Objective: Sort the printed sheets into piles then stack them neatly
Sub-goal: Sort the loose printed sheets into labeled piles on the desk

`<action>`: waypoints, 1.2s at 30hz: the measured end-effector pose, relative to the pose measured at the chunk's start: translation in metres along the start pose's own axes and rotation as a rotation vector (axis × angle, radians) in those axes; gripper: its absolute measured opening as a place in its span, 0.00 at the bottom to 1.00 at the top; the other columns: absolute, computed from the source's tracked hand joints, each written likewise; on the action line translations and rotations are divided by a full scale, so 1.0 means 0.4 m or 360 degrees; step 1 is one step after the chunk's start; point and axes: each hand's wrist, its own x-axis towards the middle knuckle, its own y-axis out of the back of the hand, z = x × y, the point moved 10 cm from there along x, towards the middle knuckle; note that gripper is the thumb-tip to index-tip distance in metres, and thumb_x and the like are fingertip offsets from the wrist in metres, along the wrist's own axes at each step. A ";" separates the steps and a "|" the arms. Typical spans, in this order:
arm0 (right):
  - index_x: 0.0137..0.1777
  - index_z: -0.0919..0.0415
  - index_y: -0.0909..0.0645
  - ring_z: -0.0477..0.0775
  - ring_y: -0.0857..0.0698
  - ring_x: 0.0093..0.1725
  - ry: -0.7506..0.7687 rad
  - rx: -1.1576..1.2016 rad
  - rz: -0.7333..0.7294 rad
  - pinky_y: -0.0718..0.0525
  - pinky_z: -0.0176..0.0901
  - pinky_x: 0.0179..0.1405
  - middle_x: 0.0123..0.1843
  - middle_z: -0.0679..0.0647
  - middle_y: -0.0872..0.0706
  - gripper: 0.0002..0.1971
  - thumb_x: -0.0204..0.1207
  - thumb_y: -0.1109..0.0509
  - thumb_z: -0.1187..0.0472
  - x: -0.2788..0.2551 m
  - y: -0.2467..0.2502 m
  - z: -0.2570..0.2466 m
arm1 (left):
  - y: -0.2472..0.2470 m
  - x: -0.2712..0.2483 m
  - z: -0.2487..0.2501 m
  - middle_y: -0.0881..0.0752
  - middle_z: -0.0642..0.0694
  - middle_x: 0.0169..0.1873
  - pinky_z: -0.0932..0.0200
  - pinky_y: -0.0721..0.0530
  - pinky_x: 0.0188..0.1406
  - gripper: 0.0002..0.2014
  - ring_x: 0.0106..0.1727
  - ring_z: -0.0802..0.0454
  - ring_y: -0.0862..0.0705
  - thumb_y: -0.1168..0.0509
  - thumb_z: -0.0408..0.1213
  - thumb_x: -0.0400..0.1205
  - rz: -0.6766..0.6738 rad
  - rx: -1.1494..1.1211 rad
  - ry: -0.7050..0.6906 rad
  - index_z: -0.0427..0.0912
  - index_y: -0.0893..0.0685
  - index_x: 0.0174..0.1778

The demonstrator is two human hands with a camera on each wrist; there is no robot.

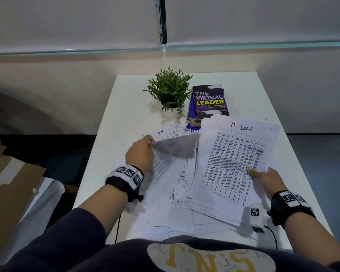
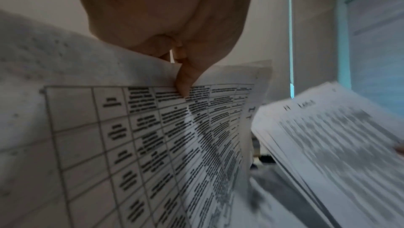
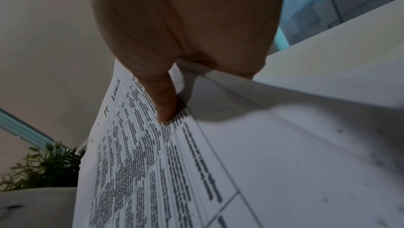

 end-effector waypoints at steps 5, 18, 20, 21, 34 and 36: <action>0.84 0.72 0.44 0.71 0.30 0.78 -0.0021 0.0055 0.0081 0.30 0.62 0.70 0.82 0.69 0.33 0.42 0.78 0.25 0.60 -0.005 0.042 -0.007 | 0.168 0.030 0.008 0.17 0.53 0.31 0.60 0.25 0.29 0.14 0.30 0.52 0.21 0.42 0.25 0.81 0.0316 -0.0533 -0.0063 0.52 0.21 0.45; 0.86 0.68 0.54 0.68 0.33 0.82 0.0139 0.0055 -0.0180 0.31 0.67 0.77 0.86 0.65 0.40 0.66 0.60 0.14 0.42 0.011 -0.071 -0.057 | -0.078 -0.063 0.018 0.20 0.48 0.63 0.65 0.20 0.56 0.18 0.61 0.47 0.19 0.41 0.32 0.87 -0.0280 -0.1289 0.0533 0.34 0.28 0.74; 0.83 0.73 0.43 0.65 0.26 0.77 0.0158 0.0006 -0.0260 0.28 0.64 0.76 0.81 0.64 0.29 0.56 0.64 0.16 0.46 -0.012 -0.116 -0.070 | -0.158 -0.084 0.011 0.30 0.46 0.77 0.53 0.30 0.75 0.25 0.78 0.43 0.30 0.41 0.37 0.88 -0.0435 -0.1174 0.0565 0.35 0.36 0.81; 0.76 0.74 0.30 0.63 0.19 0.71 0.0149 -0.0033 -0.0331 0.23 0.60 0.71 0.72 0.62 0.19 0.45 0.66 0.16 0.50 -0.021 -0.139 -0.072 | -0.180 -0.089 0.010 0.27 0.44 0.74 0.52 0.27 0.72 0.22 0.76 0.42 0.28 0.42 0.36 0.87 -0.0465 -0.1141 0.0562 0.36 0.33 0.78; 0.54 0.44 0.15 0.43 0.17 0.65 0.0024 -0.0354 -0.0617 0.34 0.56 0.80 0.55 0.43 0.12 0.18 0.78 0.35 0.33 -0.048 -0.229 -0.012 | -0.309 -0.131 0.002 0.19 0.41 0.50 0.60 0.21 0.23 0.21 0.31 0.49 0.22 0.41 0.28 0.85 -0.0531 -0.1295 0.0655 0.51 0.40 0.67; 0.65 0.55 0.17 0.47 0.12 0.55 0.0180 -0.0499 -0.0577 0.26 0.57 0.75 0.55 0.50 0.09 0.16 0.78 0.25 0.55 -0.024 -0.223 -0.005 | -0.333 -0.132 0.011 0.20 0.42 0.50 0.60 0.21 0.25 0.18 0.34 0.50 0.21 0.41 0.30 0.85 -0.0591 -0.1244 0.0642 0.50 0.37 0.67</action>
